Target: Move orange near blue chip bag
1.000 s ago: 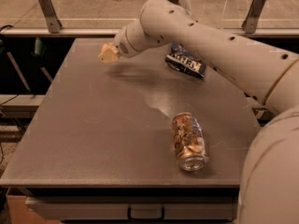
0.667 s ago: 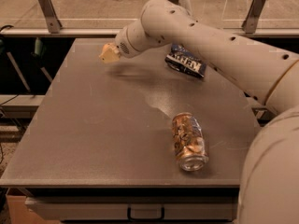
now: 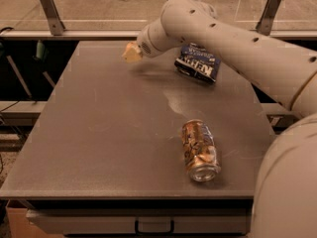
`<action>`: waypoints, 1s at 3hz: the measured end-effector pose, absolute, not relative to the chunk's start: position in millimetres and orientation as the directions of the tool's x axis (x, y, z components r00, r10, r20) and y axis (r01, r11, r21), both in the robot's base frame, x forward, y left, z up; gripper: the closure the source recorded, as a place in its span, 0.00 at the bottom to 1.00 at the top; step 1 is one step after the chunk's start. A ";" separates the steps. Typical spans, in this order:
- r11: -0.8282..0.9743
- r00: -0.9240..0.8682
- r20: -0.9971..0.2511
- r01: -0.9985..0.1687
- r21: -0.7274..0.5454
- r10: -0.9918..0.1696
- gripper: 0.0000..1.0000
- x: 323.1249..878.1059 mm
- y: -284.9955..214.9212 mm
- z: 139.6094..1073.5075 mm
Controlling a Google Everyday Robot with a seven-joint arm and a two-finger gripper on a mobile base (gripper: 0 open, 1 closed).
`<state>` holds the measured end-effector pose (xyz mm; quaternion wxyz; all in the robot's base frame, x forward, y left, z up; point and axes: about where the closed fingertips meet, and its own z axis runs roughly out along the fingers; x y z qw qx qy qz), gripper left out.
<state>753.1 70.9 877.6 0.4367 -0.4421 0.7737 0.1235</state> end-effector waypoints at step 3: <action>0.691 -0.324 -0.734 -0.673 -0.265 -0.597 0.85 797.7 -48.9 853.1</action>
Offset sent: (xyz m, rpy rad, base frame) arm 0.0552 -0.1587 -0.0203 -0.1185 -0.0428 -0.2625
